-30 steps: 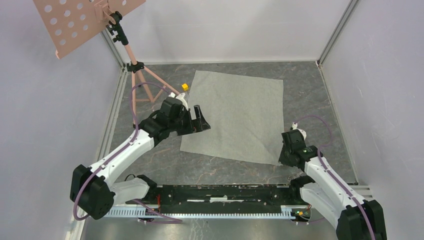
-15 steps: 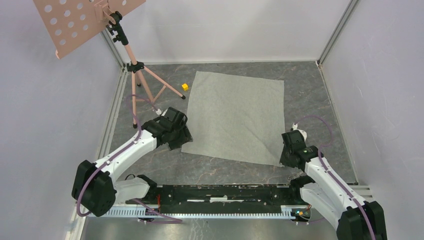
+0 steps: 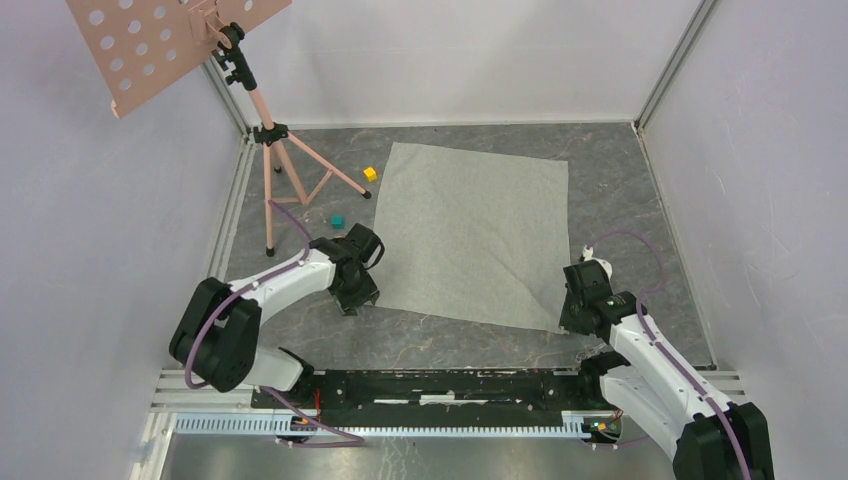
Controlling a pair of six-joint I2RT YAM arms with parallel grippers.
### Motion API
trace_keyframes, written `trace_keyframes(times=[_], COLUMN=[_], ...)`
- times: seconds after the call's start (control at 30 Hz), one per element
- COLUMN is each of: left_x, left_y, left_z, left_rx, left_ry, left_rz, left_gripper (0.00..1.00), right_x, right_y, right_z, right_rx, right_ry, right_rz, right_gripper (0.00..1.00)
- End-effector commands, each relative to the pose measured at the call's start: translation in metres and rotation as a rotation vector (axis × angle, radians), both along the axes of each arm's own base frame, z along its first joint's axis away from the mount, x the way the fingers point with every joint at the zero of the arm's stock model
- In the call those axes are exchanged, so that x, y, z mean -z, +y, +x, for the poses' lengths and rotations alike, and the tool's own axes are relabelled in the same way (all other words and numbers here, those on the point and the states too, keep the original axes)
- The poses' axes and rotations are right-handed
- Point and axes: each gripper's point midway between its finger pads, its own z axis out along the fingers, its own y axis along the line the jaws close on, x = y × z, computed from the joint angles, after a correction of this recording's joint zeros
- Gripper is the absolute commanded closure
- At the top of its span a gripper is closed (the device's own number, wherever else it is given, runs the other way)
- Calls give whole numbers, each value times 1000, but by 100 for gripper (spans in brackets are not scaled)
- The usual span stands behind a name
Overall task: Fold the napkin into a case and place the utensils inside
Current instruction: Pick up the flattened napkin from the center of the board.
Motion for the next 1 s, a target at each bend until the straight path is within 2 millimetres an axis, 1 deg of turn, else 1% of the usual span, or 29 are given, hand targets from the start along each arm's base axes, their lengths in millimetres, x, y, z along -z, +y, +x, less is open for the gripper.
trace_keyframes(times=[0.0, 0.17, 0.3, 0.4, 0.47, 0.53, 0.57, 0.6, 0.63, 0.7, 0.8, 0.87, 0.93, 0.97], left_x=[-4, 3, 10, 18, 26, 31, 33, 34, 35, 33, 21, 5, -24, -42], left_y=[-1, -1, 2, 6, 7, 7, 6, 5, 5, 2, -3, -6, -9, -11], left_z=[25, 31, 30, 32, 32, 34, 33, 34, 33, 35, 40, 44, 50, 54], left_rx=[-67, -57, -65, -81, -77, -74, -67, -66, -66, -46, -14, 2, 19, 31], left_ry=[-68, -77, -72, -82, -76, -83, -87, -96, -99, -121, -162, -204, -273, -317], left_rz=[22, 35, 52, 60, 58, 48, 38, 27, 21, -3, -34, -60, -93, -110], left_gripper=[46, 47, 46, 45, 47, 54, 61, 74, 82, 86, 90, 93, 97, 98], right_x=[-10, -8, -7, -7, -6, -7, -7, -8, -9, -11, -16, -23, -39, -54], right_y=[2, 1, 2, 3, 3, 4, 4, 4, 5, 7, 12, 17, 24, 28], right_z=[12, 11, 12, 12, 11, 11, 11, 11, 11, 12, 16, 21, 31, 38], right_rx=[-15, -26, -29, -33, -33, -35, -36, -38, -39, -44, -67, -96, -143, -167], right_ry=[-49, -44, -42, -42, -40, -42, -43, -46, -48, -59, -82, -103, -162, -210], right_rz=[5, -4, -1, 1, 5, 6, 8, 10, 15, 29, 50, 66, 90, 102], right_gripper=[100, 100, 100, 100, 100, 100, 100, 100, 100, 100, 100, 100, 100, 100])
